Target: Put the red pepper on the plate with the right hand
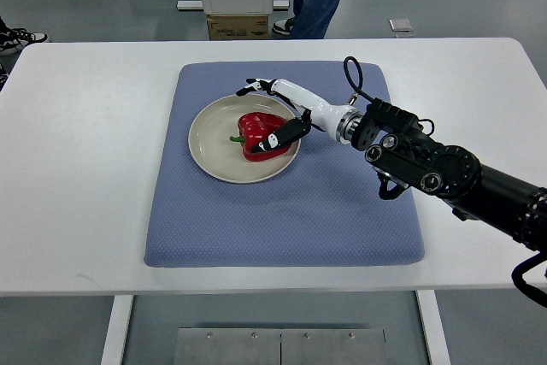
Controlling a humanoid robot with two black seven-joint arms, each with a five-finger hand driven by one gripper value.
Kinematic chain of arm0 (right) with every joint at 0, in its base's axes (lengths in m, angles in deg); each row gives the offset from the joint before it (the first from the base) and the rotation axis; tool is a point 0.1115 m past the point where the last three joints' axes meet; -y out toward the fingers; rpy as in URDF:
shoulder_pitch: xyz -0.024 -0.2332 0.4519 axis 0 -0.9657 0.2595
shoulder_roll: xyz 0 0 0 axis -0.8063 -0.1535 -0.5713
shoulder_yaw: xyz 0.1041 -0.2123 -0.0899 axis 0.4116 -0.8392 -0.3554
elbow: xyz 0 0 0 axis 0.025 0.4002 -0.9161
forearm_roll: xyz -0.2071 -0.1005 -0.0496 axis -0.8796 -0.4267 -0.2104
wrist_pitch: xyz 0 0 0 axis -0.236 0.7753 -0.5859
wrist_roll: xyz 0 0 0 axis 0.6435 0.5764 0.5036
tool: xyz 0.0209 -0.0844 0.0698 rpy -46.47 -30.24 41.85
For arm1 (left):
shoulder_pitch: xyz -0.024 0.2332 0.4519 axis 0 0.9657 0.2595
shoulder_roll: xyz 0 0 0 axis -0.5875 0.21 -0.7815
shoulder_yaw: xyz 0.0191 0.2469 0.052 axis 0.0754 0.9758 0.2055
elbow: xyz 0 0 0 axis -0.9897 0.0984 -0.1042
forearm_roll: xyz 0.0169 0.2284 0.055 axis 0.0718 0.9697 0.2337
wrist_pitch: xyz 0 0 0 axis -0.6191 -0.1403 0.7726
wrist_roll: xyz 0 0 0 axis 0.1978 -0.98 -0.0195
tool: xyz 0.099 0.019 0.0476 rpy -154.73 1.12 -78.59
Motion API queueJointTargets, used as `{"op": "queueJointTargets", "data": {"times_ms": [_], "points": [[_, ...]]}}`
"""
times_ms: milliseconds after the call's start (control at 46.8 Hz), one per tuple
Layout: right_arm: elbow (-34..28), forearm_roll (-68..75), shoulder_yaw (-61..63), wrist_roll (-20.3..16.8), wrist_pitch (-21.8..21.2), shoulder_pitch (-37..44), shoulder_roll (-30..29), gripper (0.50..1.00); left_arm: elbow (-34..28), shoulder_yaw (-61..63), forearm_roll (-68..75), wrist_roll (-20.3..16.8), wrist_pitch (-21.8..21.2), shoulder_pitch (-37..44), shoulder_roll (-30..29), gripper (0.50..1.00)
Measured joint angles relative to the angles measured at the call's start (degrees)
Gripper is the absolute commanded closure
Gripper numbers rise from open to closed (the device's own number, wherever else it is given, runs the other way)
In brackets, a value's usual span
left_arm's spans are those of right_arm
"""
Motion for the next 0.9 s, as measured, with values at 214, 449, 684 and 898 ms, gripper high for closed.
{"op": "queueJointTargets", "data": {"times_ms": [214, 449, 684, 898], "points": [[-0.21, 2.59, 5.09, -1.81, -0.06, -0.42, 0.00, 0.507, 0.00, 0.00, 0.00, 0.00, 0.00, 0.00, 0.00, 0.500], [-0.08, 7.56, 10.46, -3.49, -0.09, -4.23, 4.15, 0.509, 0.00, 0.00, 0.00, -0.02, -0.01, 0.01, 0.00, 0.500], [-0.10, 11.24, 16.74, -3.97, 0.08, -8.79, 7.79, 0.509, 0.00, 0.00, 0.00, -0.01, 0.00, 0.00, 0.00, 0.500], [-0.24, 11.47, 24.92, -5.24, 0.10, -13.65, 8.93, 0.505, 0.00, 0.00, 0.00, -0.01, 0.00, -0.01, 0.00, 0.500]]}}
